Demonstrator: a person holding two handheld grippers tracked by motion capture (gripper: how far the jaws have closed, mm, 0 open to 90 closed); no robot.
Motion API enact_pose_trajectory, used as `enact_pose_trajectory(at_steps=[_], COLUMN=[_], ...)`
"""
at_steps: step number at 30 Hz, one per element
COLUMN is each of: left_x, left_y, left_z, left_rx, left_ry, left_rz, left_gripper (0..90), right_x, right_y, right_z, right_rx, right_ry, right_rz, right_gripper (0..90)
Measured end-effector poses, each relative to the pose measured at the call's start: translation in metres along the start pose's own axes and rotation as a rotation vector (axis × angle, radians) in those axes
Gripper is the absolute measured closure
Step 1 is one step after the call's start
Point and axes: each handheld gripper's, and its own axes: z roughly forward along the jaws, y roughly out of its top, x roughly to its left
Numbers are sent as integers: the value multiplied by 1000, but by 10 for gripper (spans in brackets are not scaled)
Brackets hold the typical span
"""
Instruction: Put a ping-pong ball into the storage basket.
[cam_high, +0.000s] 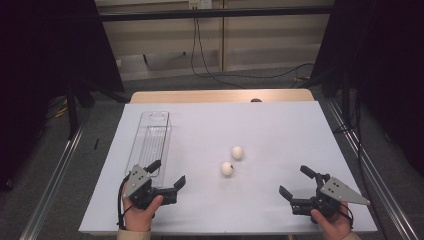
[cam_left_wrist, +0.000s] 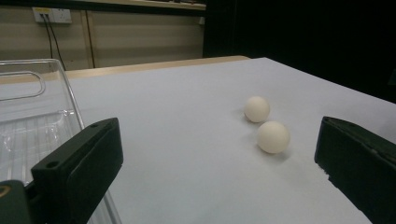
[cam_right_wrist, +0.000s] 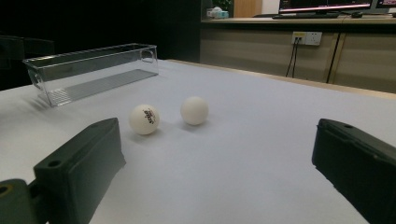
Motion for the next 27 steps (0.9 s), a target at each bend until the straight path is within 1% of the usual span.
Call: enact_pose_trajectory(at_steps=[3, 5, 7, 15, 18, 21, 24, 27], left_x=[-2, -3, -4, -9, -11, -13, -16, -19], left_y=[0, -1, -1, 1, 2, 3, 4, 4], left_z=[2, 4, 5, 10, 12, 14, 17, 20], left_rx=[2, 9, 8, 13, 8, 14, 18, 22], left_ry=[-8, -12, -12, -20, -26, -28, -29, -38], left_rz=[-2, 5, -2, 0, -8, -2, -7, 1], left_gripper=[11, 11, 11, 11, 11, 12, 12, 12], right_x=[0, 0, 0, 0, 0, 0, 0, 0], right_y=[0, 0, 0, 0, 0, 0, 0, 0], right_z=[0, 0, 0, 0, 0, 0, 0, -1], right_rx=[0, 0, -2, -2, -1, -1, -1, -1], right_ry=[1, 3, 4, 4, 5, 6, 6, 6], right_rz=[-1, 0, 2, 3, 4, 4, 6, 7], right_gripper=[14, 14, 14, 14, 15, 17, 17, 17])
